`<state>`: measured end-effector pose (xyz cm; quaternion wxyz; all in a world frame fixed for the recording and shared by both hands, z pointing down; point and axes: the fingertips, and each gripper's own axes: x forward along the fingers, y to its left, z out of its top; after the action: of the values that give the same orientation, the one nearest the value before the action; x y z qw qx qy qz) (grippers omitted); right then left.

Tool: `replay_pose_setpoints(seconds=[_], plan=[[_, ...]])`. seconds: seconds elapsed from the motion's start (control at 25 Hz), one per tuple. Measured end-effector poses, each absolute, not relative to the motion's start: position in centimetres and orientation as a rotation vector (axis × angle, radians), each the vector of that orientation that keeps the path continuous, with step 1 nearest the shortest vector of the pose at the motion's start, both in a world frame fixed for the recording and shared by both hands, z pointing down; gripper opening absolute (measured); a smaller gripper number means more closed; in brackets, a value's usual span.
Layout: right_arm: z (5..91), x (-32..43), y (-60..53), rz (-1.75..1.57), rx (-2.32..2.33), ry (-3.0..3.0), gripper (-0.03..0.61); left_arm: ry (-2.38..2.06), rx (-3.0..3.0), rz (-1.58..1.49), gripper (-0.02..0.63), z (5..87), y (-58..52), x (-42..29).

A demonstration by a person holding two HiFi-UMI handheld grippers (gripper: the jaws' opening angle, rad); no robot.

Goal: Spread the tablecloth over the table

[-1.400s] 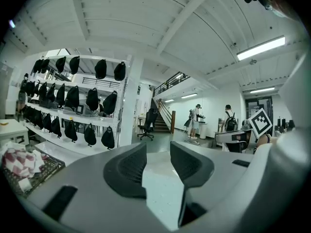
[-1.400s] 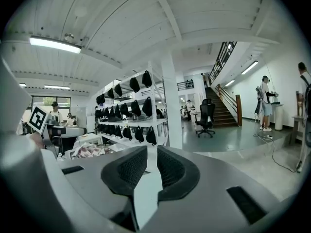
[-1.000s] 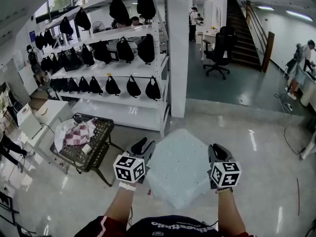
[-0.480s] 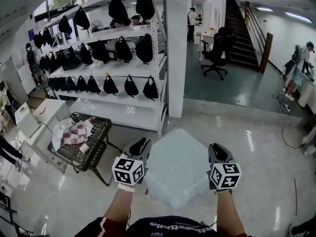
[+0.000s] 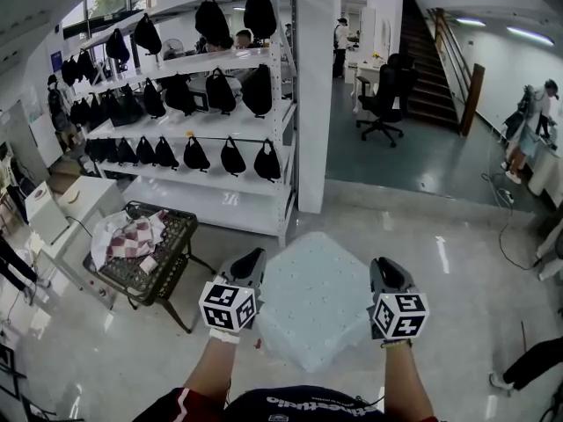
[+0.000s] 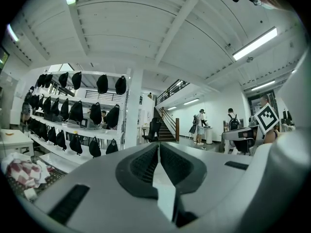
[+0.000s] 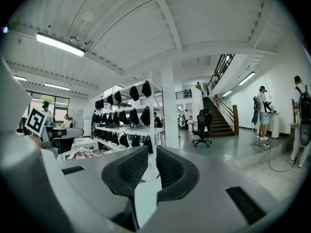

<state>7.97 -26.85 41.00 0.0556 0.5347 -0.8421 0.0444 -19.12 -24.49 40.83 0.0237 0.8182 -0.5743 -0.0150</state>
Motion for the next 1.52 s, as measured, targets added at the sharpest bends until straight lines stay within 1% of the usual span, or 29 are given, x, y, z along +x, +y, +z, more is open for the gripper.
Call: replay_pose_setpoints(seconds=[0.16, 0.36, 0.64, 1.52], plan=[[40.6, 7.7, -26.6, 0.135, 1.632, -2.571, 0.067, -1.785, 2.532, -0.048, 0.023, 40.7, -24.3, -19.3], [40.6, 7.8, -26.3, 0.163, 1.657, -2.592, 0.043, -1.793, 2.531, -0.043, 0.023, 40.8, -24.1, -19.5], [40.4, 8.1, -26.0, 0.154, 1.680, -2.591, 0.026, -1.811, 2.507, -0.019, 0.021, 41.0, -23.9, -19.7], [39.2, 8.4, -25.0, 0.104, 1.698, -2.579, 0.025, -1.817, 2.527, -0.053, 0.023, 40.4, -23.1, -19.2]])
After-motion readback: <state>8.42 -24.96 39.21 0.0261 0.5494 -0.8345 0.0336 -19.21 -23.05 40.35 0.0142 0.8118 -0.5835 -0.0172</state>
